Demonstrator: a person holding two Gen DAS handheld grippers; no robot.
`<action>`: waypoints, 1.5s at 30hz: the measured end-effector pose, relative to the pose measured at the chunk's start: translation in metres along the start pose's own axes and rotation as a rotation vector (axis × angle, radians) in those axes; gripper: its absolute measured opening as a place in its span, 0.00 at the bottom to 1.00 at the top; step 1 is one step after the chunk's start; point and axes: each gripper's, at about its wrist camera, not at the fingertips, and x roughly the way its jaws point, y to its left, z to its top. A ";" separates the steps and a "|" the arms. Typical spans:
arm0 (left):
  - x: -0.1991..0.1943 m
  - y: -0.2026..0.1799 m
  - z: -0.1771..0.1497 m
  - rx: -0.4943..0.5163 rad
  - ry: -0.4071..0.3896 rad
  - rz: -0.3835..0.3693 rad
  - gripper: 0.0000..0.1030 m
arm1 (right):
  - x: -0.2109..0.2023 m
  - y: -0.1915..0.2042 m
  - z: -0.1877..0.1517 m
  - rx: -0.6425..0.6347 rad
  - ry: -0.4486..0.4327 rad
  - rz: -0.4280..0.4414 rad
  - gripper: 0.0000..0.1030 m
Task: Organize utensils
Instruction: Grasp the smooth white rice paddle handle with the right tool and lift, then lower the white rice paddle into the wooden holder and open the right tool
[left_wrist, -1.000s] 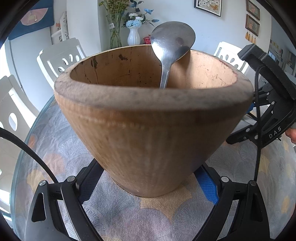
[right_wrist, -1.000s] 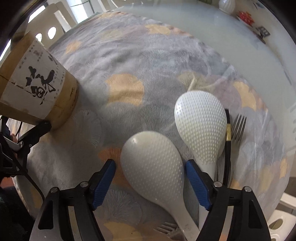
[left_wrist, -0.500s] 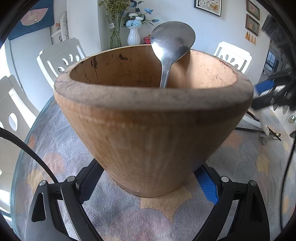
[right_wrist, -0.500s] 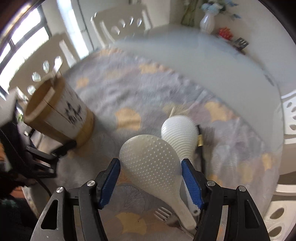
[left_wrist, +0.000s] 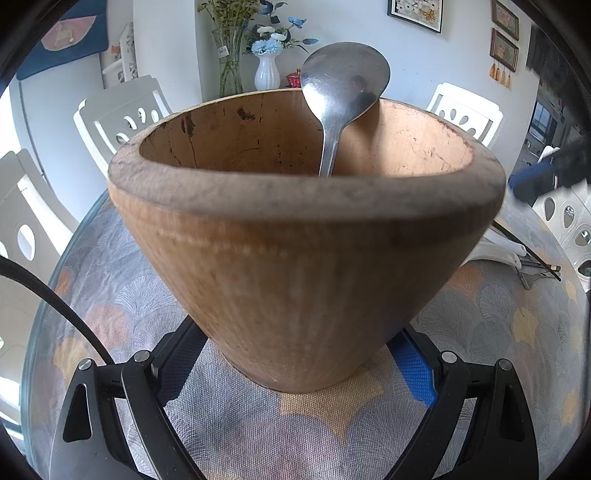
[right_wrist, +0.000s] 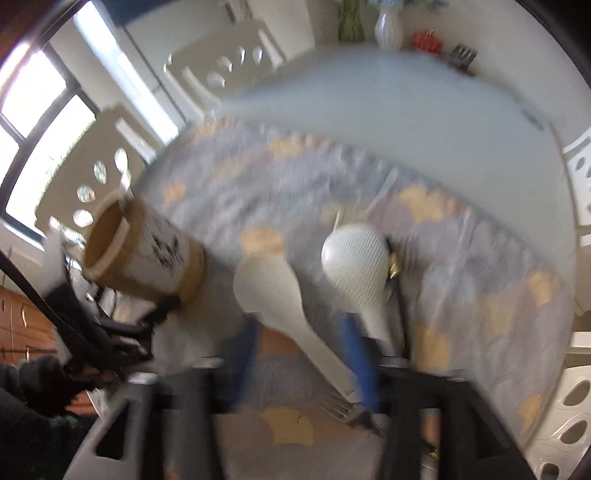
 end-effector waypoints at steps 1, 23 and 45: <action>0.000 0.000 0.000 0.000 0.000 0.000 0.91 | 0.011 0.002 -0.002 -0.015 0.016 0.000 0.57; 0.001 0.000 -0.001 -0.001 0.003 -0.001 0.91 | 0.025 0.016 0.002 -0.096 -0.008 0.014 0.20; 0.001 0.000 0.000 -0.001 0.003 -0.001 0.91 | -0.103 0.093 0.065 -0.084 -0.392 0.397 0.19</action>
